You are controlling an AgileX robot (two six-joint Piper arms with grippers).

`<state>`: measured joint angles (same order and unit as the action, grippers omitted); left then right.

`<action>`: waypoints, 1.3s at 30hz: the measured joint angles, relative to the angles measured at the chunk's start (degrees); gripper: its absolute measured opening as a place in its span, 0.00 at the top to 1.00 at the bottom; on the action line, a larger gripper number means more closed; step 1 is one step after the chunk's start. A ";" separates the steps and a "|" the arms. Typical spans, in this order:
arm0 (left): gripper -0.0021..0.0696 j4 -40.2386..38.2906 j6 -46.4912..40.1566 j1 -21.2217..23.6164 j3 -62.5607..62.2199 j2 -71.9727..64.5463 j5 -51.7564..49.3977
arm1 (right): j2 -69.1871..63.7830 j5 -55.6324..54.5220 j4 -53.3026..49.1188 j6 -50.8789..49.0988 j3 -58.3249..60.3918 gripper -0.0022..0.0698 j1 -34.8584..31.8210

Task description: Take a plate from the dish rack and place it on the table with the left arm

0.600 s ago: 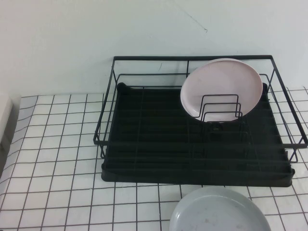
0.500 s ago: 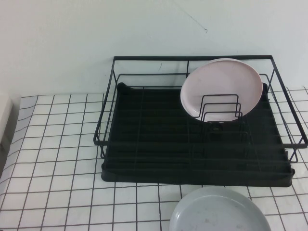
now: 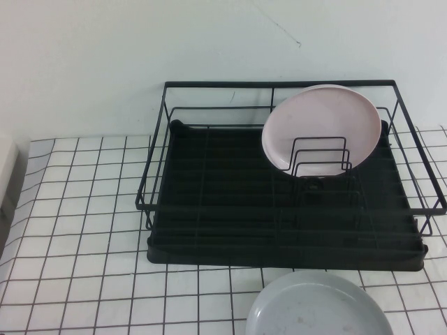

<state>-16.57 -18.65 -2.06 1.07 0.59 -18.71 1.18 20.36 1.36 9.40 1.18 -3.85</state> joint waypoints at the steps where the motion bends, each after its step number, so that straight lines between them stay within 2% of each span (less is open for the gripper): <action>1: 0.97 0.00 0.00 0.00 0.00 0.00 0.00 | 0.00 0.00 0.00 0.00 0.00 0.97 0.00; 23: 0.97 -1.19 0.00 0.00 0.00 0.00 0.00 | 0.00 0.00 0.00 0.00 0.00 0.97 0.00; 27: 0.97 -11.55 0.00 0.00 0.23 0.00 1.91 | 0.00 0.00 0.00 0.00 0.00 0.97 0.00; 34: 0.97 -41.22 0.00 0.00 0.23 0.00 8.51 | 0.00 0.00 0.00 0.00 0.00 0.97 0.00; 39: 0.98 -46.00 -0.40 0.00 0.23 0.00 11.33 | 0.00 0.00 0.00 0.00 0.00 0.97 0.00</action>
<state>-62.57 -19.05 -2.06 1.30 0.59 -7.38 1.18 20.36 1.36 9.40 1.18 -3.85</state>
